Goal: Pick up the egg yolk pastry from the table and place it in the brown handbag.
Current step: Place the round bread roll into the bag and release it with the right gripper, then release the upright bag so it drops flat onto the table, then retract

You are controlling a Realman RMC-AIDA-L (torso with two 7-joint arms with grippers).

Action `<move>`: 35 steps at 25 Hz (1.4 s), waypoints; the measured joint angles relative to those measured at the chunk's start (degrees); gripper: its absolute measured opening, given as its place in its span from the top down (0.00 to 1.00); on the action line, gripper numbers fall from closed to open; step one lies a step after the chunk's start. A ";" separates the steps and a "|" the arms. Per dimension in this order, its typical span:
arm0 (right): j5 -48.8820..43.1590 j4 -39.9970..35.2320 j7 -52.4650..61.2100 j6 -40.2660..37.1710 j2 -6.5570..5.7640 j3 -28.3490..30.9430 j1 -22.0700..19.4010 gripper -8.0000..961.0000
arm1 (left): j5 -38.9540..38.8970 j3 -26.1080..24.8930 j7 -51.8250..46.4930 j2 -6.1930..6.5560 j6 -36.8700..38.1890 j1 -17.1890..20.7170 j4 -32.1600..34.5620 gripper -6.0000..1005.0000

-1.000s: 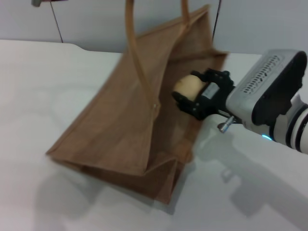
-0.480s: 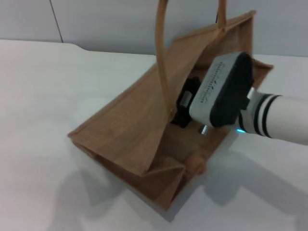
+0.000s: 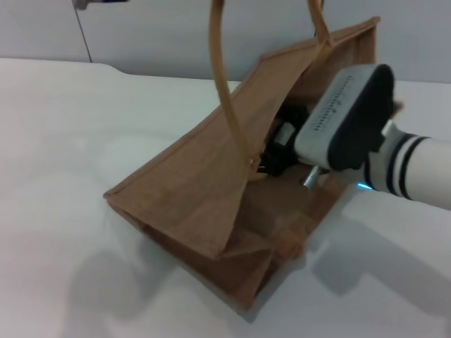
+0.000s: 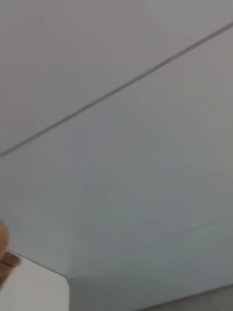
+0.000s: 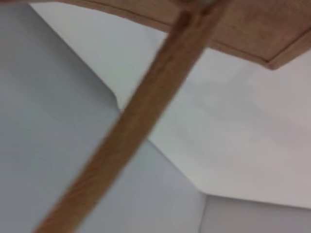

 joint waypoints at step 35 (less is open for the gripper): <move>-8.12 -3.29 3.31 3.37 0.45 20.75 -14.64 0.09 | -16.22 -5.00 12.81 -0.08 10.48 2.98 -31.31 0.72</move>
